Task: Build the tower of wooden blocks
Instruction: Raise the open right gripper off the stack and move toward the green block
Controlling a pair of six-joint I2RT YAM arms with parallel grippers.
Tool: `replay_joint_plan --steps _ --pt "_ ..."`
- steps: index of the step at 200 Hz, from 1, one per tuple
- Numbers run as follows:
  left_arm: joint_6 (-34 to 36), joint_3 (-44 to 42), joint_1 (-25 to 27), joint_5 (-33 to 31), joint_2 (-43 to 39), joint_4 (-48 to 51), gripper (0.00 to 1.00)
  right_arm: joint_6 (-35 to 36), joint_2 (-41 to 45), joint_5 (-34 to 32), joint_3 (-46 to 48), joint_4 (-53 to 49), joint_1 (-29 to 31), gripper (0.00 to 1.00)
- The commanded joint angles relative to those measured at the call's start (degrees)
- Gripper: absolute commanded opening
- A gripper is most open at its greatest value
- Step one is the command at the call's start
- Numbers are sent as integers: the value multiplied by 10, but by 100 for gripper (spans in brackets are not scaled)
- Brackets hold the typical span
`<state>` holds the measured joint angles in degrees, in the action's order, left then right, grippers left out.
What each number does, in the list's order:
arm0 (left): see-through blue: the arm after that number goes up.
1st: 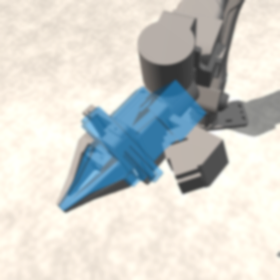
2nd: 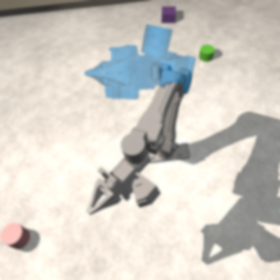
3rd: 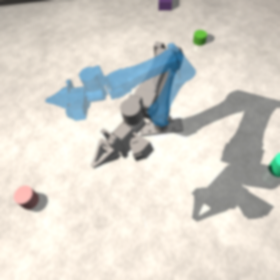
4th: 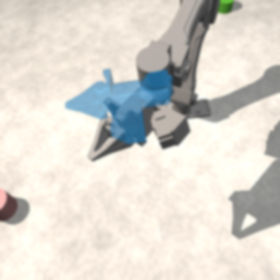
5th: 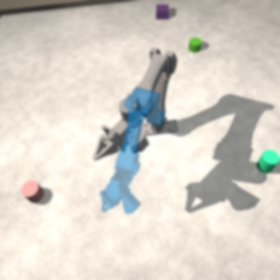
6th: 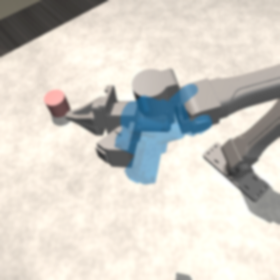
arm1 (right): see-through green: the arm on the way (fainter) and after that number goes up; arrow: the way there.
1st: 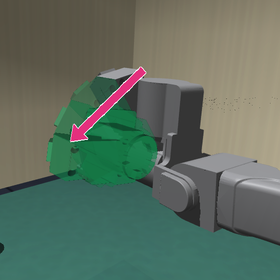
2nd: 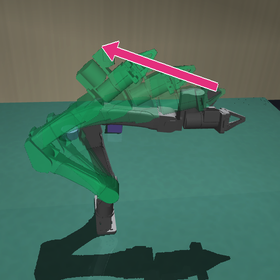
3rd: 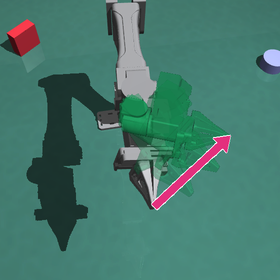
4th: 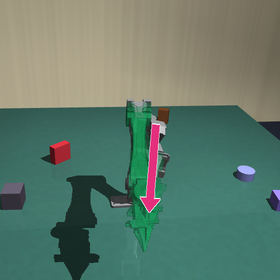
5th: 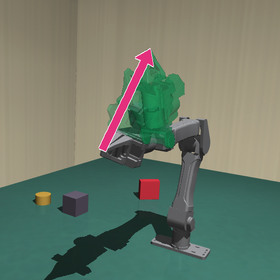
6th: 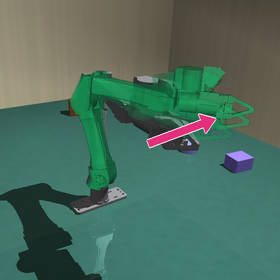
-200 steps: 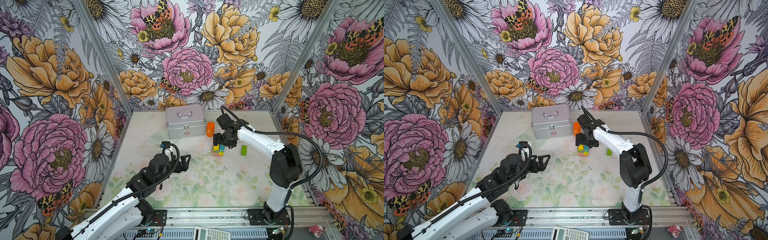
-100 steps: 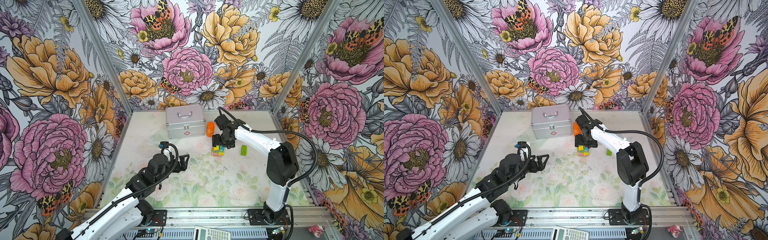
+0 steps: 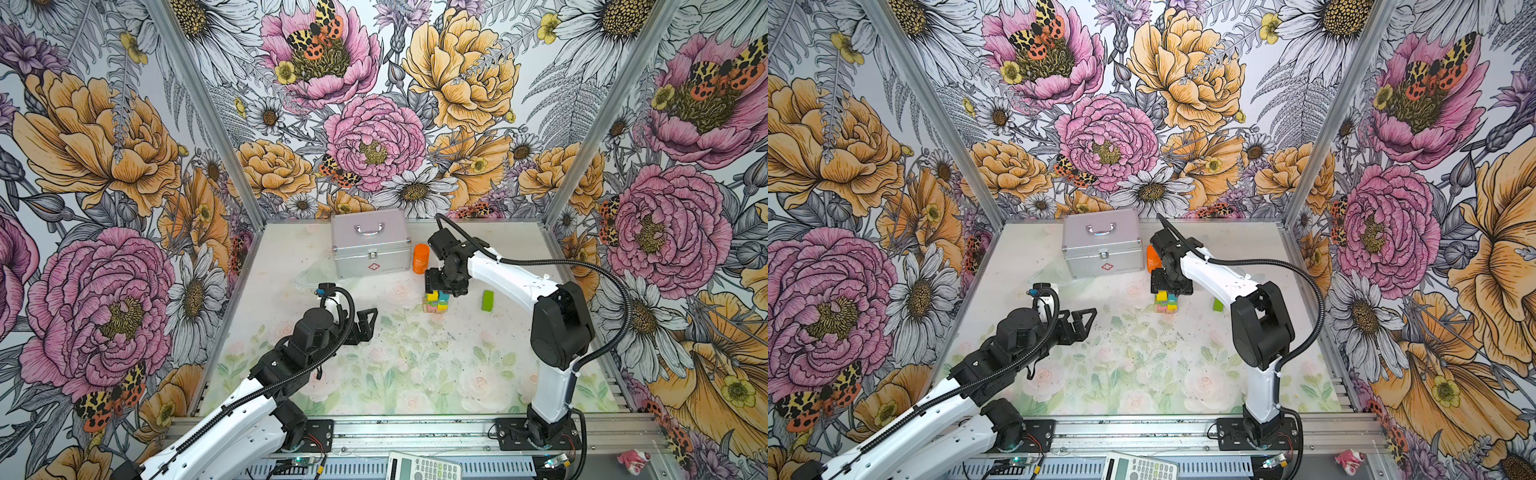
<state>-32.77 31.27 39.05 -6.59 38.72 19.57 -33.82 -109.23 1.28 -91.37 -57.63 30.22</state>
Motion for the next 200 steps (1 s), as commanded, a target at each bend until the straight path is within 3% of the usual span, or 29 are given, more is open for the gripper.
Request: replay_joint_plan --steps 1,119,161,200 --pt "10 -10 -9 2 -10 6 99 -5 -9 -3 -17 0 5 74" --pt "11 -19 -17 7 -22 10 99 -7 -22 -4 -30 -8 8 65" --pt "10 -19 -20 11 -26 10 99 0 2 -13 -35 -12 8 76" --pt "9 -9 -20 10 -25 15 99 13 40 -33 -62 -35 6 78"
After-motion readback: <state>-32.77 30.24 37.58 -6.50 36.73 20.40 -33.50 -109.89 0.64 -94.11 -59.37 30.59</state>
